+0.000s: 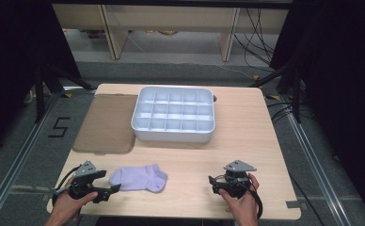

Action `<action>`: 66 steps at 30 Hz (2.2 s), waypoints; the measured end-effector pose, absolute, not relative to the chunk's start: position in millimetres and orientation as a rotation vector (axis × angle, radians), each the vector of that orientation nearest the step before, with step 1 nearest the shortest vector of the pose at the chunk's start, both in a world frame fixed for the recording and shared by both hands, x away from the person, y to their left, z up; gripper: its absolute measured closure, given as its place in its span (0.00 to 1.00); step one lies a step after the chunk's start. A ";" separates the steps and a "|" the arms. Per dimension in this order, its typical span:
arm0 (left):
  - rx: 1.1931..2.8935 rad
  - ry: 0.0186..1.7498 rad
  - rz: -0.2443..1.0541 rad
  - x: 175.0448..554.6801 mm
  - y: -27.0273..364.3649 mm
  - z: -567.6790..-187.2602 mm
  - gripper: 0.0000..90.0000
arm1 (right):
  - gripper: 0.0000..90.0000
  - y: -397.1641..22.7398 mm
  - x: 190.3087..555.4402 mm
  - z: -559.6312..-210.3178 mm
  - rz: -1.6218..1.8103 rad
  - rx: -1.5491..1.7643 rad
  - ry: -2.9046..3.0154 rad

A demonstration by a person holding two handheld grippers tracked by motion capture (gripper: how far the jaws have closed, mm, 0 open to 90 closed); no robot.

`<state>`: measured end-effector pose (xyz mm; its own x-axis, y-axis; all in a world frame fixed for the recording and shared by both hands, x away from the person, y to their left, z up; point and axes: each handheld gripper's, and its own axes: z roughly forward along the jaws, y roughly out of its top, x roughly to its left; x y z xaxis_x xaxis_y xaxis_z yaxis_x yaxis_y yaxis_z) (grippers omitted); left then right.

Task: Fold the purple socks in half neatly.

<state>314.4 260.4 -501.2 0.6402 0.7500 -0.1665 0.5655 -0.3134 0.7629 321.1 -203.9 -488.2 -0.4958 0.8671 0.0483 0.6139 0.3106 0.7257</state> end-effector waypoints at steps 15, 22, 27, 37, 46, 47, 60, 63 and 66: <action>2.001 1.024 0.251 312.6 254.8 -500.6 0.16 | 0.43 -182.2 318.6 -482.5 1.057 1.213 2.308; 2.018 1.002 0.254 312.0 252.8 -500.6 0.16 | 0.51 -157.7 320.9 -480.4 1.137 1.157 2.397; 1.993 1.018 0.244 312.8 251.4 -502.2 0.16 | 0.62 -138.5 320.3 -479.9 1.148 1.089 2.443; 1.982 1.023 0.257 312.4 253.1 -500.7 0.17 | 0.90 -106.2 326.5 -478.2 1.202 0.925 2.499; 1.980 1.026 0.263 313.1 254.7 -500.4 0.17 | 1.00 -77.1 329.5 -476.9 1.227 0.829 2.507; 1.981 1.028 0.263 313.0 254.8 -500.3 0.17 | 1.00 -74.6 330.9 -478.1 1.217 0.821 2.514; 1.982 1.027 0.262 313.6 256.2 -499.5 0.17 | 1.00 -42.0 342.5 -493.6 1.125 0.781 2.609; 1.973 1.025 0.259 313.9 256.4 -500.0 0.17 | 1.00 -35.7 345.0 -496.8 1.103 0.761 2.622; 1.969 1.035 0.262 313.4 256.3 -499.3 0.16 | 1.00 -33.1 347.8 -499.1 1.092 0.748 2.636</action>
